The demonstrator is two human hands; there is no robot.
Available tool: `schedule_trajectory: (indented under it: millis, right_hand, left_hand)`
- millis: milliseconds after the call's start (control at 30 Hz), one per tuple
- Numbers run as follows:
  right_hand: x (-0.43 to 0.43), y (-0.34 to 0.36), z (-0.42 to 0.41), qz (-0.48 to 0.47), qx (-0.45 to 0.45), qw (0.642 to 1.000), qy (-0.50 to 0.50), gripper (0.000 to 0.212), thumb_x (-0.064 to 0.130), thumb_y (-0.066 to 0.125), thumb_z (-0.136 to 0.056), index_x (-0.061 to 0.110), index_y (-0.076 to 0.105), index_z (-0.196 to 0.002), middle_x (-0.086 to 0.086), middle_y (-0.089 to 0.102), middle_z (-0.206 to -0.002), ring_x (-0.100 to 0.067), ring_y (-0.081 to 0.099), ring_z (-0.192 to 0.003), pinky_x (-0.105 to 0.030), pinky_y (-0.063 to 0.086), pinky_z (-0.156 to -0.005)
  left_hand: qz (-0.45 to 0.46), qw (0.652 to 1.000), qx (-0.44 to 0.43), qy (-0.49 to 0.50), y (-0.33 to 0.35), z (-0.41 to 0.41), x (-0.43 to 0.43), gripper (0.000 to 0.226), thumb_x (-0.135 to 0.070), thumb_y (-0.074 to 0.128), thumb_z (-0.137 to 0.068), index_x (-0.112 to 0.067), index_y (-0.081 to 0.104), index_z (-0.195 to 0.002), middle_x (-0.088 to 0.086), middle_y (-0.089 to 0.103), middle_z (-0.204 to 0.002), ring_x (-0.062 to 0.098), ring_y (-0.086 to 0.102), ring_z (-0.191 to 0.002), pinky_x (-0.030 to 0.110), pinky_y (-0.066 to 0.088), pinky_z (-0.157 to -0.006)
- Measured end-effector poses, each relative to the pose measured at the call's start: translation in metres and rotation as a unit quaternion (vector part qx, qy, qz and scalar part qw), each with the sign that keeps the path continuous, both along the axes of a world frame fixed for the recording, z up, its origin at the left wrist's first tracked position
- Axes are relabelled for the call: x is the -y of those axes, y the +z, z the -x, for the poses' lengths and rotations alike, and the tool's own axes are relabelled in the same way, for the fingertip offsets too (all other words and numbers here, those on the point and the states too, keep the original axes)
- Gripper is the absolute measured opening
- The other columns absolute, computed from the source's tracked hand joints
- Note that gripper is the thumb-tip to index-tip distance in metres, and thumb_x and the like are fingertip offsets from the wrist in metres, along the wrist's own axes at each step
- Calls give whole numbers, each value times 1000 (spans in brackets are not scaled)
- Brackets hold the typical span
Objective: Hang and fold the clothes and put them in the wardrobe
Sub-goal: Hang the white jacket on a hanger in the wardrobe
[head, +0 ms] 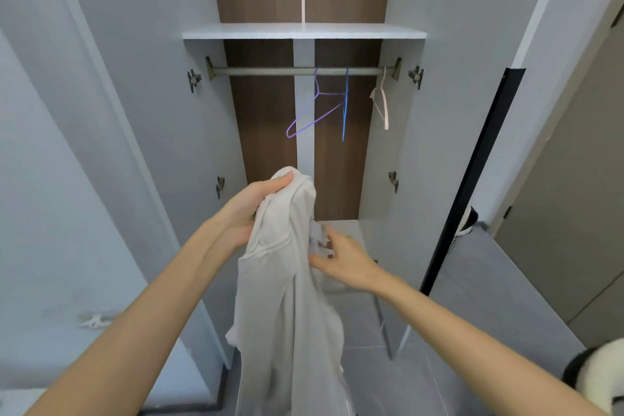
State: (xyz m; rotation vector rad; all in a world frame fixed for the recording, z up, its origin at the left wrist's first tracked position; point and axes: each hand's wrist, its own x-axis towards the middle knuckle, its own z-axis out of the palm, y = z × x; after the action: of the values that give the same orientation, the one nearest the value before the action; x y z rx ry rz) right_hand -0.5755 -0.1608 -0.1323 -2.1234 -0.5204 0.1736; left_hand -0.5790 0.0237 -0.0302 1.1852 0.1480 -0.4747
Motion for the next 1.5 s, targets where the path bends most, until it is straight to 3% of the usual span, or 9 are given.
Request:
schedule_trajectory:
  millis: [167,300,533,767,867,1033,1167,1333,1500]
  right_hand:
    - [-13,4,-2,-100,73,990,-72,18,20,51,-88,35,59,-84,12,60,-71,-2,51,-63,-21,41,-60]
    - [16,22,-18,-32,100,983,-151,10,23,53,-93,20,57,-84,9,53,-65,-12,43,-61,-27,33,-56]
    - [44,79,-20,-40,192,976,-93,14,31,63,-90,21,67,-81,4,62,-75,-4,48,-67,-21,36,-63]
    - [72,105,-17,101,240,962,-87,37,48,52,-92,16,66,-80,0,64,-73,-21,58,-74,-41,47,-72]
    - [79,106,-16,63,211,970,-106,29,45,50,-95,24,69,-86,6,68,-80,-18,61,-82,-43,49,-79]
    - [74,101,-15,10,198,973,-117,28,36,52,-96,37,65,-71,18,62,-70,-2,54,-69,-24,42,-68]
    - [74,105,-12,-39,196,971,-130,27,33,54,-95,19,67,-75,10,59,-67,-8,53,-67,-26,42,-68]
    - [85,118,-6,-117,187,967,-128,15,31,59,-93,21,71,-90,13,70,-92,3,61,-92,-9,43,-78]
    - [118,114,-3,-143,137,970,-139,14,32,67,-89,22,64,-79,10,43,-54,-2,40,-52,-9,34,-56]
  left_hand:
    - [-33,997,65,-15,9,9,5,44,-28,72,-71,1,70,-104,20,67,-108,29,65,-102,40,51,-95]
    - [-121,981,144,37,9,9,-16,37,-32,74,-71,-9,70,-100,6,74,-95,17,70,-87,25,56,-69]
    - [-313,928,197,45,-31,2,-44,16,-33,60,-92,-32,67,-106,-6,73,-101,12,67,-95,28,53,-84]
    - [-34,978,27,203,-71,-21,-43,32,-11,54,-96,2,57,-124,16,61,-122,25,61,-103,36,49,-88]
    - [-184,980,-39,62,-82,-13,-55,47,-28,56,-94,0,51,-130,13,61,-124,25,60,-109,39,47,-97]
    - [-610,741,67,-274,-74,1,-18,42,-51,45,-95,-13,63,-103,6,66,-118,13,61,-90,28,51,-77]
    - [-519,791,321,-39,-67,9,59,35,-50,53,-90,-21,60,-110,-10,65,-103,7,60,-89,24,48,-75]
    - [-411,836,360,48,-80,8,120,28,-36,55,-92,-18,54,-113,-4,65,-100,16,62,-92,25,49,-75]
    - [-587,707,386,81,-81,-22,106,8,-14,53,-88,-13,48,-94,3,58,-87,31,59,-81,35,41,-62]
